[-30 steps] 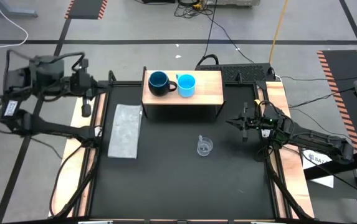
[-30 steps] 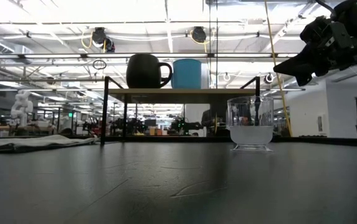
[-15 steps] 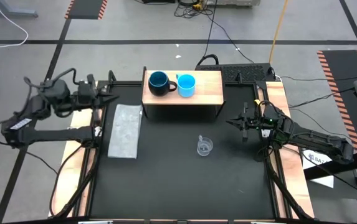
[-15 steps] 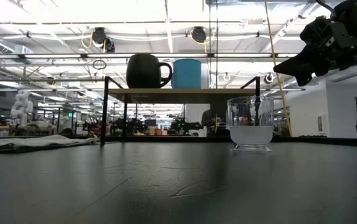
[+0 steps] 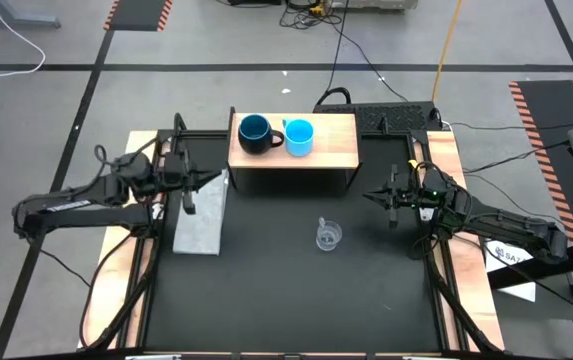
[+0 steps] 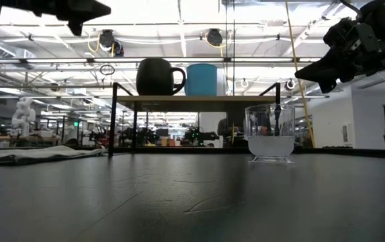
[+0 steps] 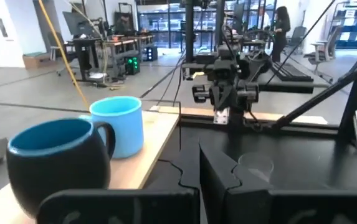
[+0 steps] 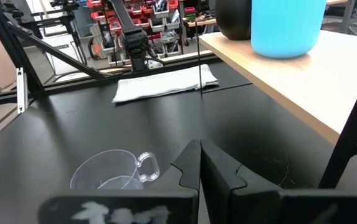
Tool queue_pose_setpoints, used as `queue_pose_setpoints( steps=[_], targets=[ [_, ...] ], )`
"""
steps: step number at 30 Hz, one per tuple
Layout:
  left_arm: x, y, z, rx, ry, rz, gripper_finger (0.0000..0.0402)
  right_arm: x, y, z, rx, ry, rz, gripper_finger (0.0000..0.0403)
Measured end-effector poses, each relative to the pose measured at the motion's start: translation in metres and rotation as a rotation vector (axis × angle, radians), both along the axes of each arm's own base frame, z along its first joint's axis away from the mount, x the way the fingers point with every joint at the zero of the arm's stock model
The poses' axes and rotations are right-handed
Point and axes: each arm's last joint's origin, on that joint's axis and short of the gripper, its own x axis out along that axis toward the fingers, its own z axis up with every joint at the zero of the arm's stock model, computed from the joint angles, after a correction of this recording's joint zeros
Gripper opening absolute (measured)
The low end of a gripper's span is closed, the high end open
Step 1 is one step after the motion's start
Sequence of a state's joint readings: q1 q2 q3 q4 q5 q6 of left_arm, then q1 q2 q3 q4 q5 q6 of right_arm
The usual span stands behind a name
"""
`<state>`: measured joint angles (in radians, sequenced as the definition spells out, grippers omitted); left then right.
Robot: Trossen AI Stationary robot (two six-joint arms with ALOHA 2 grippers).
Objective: Stack small to large cups/mugs on shelf
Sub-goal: Put the transparent cup on the shelf
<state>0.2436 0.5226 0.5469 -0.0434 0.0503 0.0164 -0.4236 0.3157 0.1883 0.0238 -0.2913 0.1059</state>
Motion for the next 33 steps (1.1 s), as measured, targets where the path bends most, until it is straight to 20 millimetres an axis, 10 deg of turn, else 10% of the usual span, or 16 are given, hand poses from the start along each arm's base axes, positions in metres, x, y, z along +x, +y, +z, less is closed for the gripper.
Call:
queue_pose_setpoints(
  steps=[13, 33],
  targets=[
    [-0.046, -0.019, -0.028, -0.043, 0.004, -0.143, 0.0, 0.0, 0.0, 0.0, -0.002, 0.001, 0.002, 0.0],
    [-0.025, -0.026, -0.097, -0.064, -0.073, -0.271, 0.0, 0.0, 0.0, 0.001, -0.006, -0.01, 0.002, 0.0]
  ],
)
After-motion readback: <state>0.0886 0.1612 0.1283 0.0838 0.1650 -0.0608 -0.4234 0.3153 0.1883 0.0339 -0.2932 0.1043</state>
